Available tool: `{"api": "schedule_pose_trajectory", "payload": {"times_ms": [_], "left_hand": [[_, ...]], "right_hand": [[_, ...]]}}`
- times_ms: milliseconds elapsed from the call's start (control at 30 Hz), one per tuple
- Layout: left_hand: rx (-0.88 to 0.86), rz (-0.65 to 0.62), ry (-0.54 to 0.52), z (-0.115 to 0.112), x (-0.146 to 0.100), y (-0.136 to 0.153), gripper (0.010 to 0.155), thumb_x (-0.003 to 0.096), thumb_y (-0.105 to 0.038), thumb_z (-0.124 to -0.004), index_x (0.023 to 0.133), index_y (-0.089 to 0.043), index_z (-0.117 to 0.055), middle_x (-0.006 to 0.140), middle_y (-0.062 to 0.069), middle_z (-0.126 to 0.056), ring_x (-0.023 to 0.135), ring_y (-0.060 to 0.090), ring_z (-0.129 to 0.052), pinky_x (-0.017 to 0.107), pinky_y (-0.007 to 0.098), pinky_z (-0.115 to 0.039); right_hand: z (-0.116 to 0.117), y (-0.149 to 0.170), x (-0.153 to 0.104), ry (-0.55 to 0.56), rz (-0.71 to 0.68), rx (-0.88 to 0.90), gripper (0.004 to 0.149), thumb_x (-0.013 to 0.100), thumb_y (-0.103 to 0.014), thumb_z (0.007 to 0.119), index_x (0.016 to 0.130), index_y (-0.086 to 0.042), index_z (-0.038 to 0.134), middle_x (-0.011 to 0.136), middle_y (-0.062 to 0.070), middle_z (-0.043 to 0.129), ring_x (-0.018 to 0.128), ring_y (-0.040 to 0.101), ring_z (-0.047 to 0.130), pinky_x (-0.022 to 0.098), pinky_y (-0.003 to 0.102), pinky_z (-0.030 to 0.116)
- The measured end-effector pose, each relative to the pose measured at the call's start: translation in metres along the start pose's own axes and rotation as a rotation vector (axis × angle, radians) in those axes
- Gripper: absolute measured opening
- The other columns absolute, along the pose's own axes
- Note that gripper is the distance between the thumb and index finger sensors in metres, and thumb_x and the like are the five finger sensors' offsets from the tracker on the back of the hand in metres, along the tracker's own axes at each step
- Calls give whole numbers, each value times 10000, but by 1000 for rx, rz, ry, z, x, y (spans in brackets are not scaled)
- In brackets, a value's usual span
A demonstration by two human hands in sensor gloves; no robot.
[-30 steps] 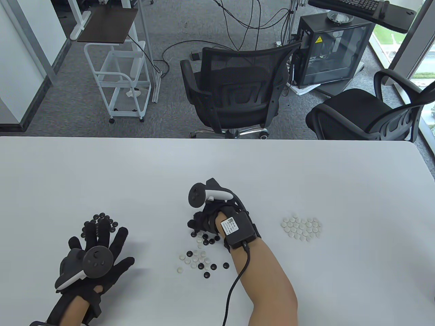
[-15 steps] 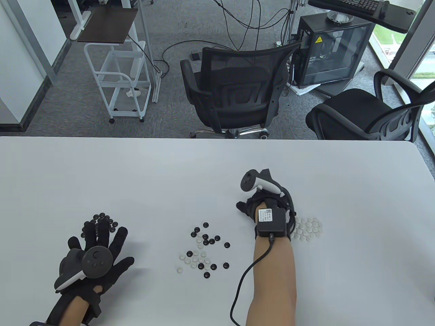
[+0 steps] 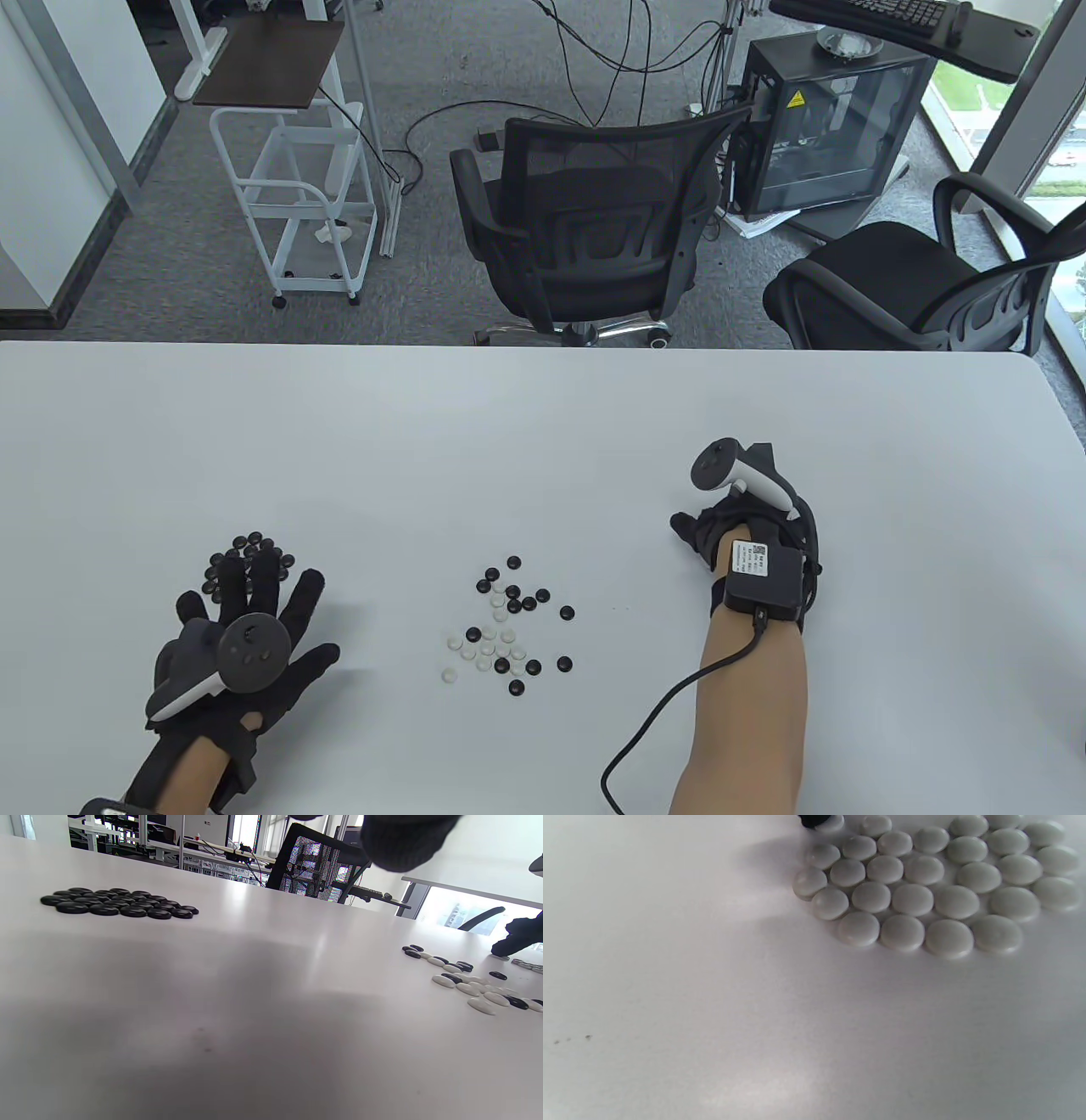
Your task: Go stone sorting task
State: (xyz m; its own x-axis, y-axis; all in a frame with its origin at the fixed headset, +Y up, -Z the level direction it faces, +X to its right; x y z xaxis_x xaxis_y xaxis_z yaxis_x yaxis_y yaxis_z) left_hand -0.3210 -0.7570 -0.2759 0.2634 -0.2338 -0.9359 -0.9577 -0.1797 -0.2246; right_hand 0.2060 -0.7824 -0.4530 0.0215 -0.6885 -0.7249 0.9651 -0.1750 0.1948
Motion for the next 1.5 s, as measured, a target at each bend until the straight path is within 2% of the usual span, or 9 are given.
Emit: {"api": "schedule_pose_trajectory", "payload": {"times_ms": [433,567,733,1000,1267,1500], "left_hand": [[4,0,-4,-1,1,-1,803,604,-577,-566,1200,-224,-160,1118,266,168,924,553,216,467,818,65],[2,-2,-15,0,1,0,803,605,-577,-565,1200,-223,-158,1111,266,194,919,553,221,467,818,66],[-1,-5,-27,1,0,0,805,605,-577,-566,1200,-223,-157,1109,266,196,915,551,226,467,817,67],[6,-10,-35,1,0,-1,803,605,-576,-568,1200,-222,-160,1111,265,193,915,548,224,467,816,65],[0,-5,-32,0,0,0,802,605,-576,-568,1200,-225,-160,1111,262,194,916,545,227,468,815,69],[4,-7,-32,0,-1,0,804,605,-576,-568,1200,-223,-158,1111,263,194,916,547,226,467,817,67]], "right_hand": [[-1,-2,-4,-23,4,-17,748,581,-477,510,1136,25,528,1050,488,40,827,730,-49,511,923,138],[-4,-20,-9,-29,-40,-41,747,583,-473,514,1135,29,532,1050,492,49,828,732,-42,510,924,146],[-3,-59,-18,-29,-209,-82,731,581,-470,521,1111,24,620,1061,485,74,834,729,-30,511,923,152],[26,-131,-38,-92,-446,-244,702,583,-467,528,1085,-1,680,1069,474,103,839,728,-15,511,922,165],[76,-197,-72,-171,-677,-404,702,580,-471,527,1097,-11,647,1064,470,73,832,727,-29,510,921,159],[100,-222,-72,-215,-711,-475,707,580,-470,523,1110,-11,614,1054,466,38,826,726,-45,508,920,148]]}}
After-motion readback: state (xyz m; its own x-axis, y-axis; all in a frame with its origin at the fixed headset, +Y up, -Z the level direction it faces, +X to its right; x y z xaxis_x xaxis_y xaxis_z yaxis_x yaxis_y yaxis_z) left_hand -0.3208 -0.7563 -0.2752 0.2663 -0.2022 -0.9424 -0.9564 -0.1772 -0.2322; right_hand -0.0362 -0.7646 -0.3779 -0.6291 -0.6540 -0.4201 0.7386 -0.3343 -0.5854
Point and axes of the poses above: the tracker on the back of each hand, its own y axis roughly to the little-finger side, its own x axis roughly from the wrist to the fingertips, z = x × y, the point moved 2 cm from there along x, roughly from the wrist to the fingertips
